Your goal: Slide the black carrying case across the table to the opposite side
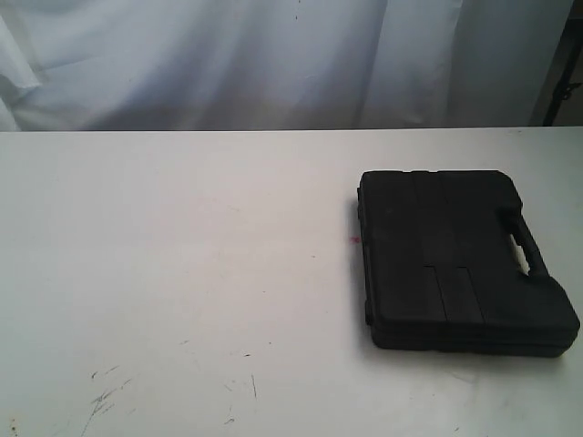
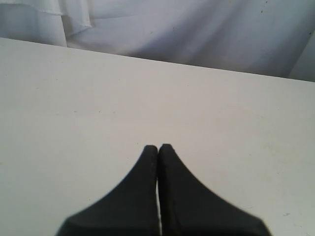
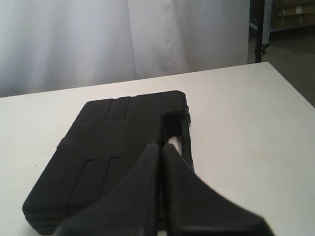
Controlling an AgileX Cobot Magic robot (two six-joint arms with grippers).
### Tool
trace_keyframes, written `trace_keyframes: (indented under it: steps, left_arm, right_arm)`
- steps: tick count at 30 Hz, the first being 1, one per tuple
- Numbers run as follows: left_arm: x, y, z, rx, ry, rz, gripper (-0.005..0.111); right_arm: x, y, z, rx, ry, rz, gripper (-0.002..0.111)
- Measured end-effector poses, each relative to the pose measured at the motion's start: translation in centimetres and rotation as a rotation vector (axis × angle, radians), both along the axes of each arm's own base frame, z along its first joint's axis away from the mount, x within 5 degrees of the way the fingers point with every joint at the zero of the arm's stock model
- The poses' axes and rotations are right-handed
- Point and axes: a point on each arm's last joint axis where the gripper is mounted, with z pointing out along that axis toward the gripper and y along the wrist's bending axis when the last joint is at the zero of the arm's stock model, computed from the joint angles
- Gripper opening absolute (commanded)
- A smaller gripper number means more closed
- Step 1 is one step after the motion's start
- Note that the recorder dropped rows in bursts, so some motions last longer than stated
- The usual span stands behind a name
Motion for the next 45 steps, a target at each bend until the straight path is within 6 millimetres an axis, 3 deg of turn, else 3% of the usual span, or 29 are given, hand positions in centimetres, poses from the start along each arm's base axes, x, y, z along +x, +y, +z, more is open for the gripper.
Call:
trace_keyframes:
  steps: [9,45]
  left_arm:
    - [0.0,0.0,0.0,0.0,0.0,0.0,0.0]
    - [0.0,0.0,0.0,0.0,0.0,0.0,0.0]
  right_arm:
    - [0.3,0.0,-2.6,-0.005,0.073,-0.002,0.0]
    - [0.3,0.0,-2.6,-0.041,0.058,0.004,0.0]
